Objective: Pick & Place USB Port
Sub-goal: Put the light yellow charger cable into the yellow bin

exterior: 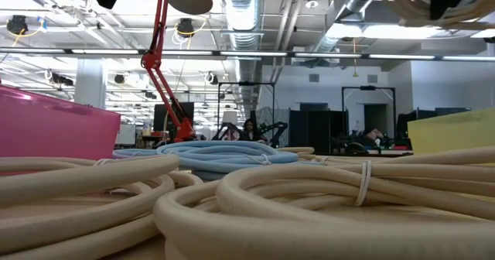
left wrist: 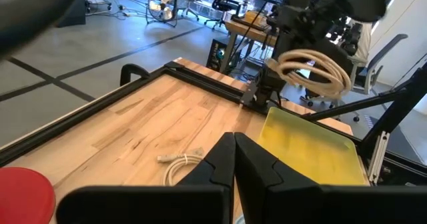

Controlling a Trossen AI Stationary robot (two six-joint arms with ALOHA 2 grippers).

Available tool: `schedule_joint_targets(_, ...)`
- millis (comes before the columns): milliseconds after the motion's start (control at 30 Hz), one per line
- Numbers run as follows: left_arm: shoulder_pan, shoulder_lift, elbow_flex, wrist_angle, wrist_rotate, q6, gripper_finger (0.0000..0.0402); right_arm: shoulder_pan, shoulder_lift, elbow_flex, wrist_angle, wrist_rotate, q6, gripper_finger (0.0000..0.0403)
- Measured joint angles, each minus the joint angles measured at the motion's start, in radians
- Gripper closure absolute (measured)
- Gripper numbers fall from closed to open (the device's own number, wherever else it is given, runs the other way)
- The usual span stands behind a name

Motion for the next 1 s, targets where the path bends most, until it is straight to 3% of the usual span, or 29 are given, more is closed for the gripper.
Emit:
schedule_joint_targets(300, 0.000, 0.000, 0.000, 0.000, 0.000, 0.000, 0.0394, 0.140, 0.141, -0.013, 0.003, -0.120, 0.179, 0.0379)
schedule_joint_targets(600, 0.000, 0.000, 0.000, 0.000, 0.000, 0.000, 0.0394, 0.248, 0.244, -0.176, 0.023, -0.331, 0.335, 0.0379)
schedule_joint_targets(1000, 0.000, 0.000, 0.000, 0.000, 0.000, 0.000, 0.0393, 0.309, 0.362, -0.311, 0.251, -0.335, 0.477, 0.0379)
